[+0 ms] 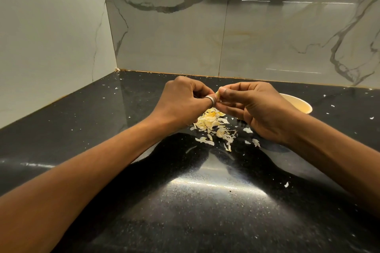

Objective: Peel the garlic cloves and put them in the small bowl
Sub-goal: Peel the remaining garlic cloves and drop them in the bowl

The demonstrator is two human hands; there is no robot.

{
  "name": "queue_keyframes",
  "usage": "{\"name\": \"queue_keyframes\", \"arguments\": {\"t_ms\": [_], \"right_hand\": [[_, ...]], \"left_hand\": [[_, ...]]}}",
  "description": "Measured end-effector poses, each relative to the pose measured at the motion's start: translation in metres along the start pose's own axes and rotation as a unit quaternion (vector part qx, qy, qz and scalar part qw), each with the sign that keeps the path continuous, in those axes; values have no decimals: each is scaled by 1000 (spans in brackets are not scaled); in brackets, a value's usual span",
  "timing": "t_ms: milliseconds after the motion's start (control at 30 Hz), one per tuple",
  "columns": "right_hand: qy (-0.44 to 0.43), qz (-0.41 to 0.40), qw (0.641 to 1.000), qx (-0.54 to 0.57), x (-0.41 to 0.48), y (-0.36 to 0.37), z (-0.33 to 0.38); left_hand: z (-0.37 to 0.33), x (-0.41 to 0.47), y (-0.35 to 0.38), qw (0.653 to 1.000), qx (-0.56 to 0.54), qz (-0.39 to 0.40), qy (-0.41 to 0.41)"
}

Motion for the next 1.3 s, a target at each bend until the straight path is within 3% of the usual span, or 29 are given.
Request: {"name": "queue_keyframes", "arguments": {"t_ms": [1300], "right_hand": [[-47,-18,990,-133,-3,1,0]], "left_hand": [[1,-2,1,1000,14,5,-18]]}}
Point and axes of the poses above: each hand's wrist, its own x-axis towards the middle knuckle, its own y-axis out of the palm, z = x × y, the point moved 7 cm from there along x, towards the middle knuckle, and after that the axes turned 15 degrees about -x, right-handed, at the moved point
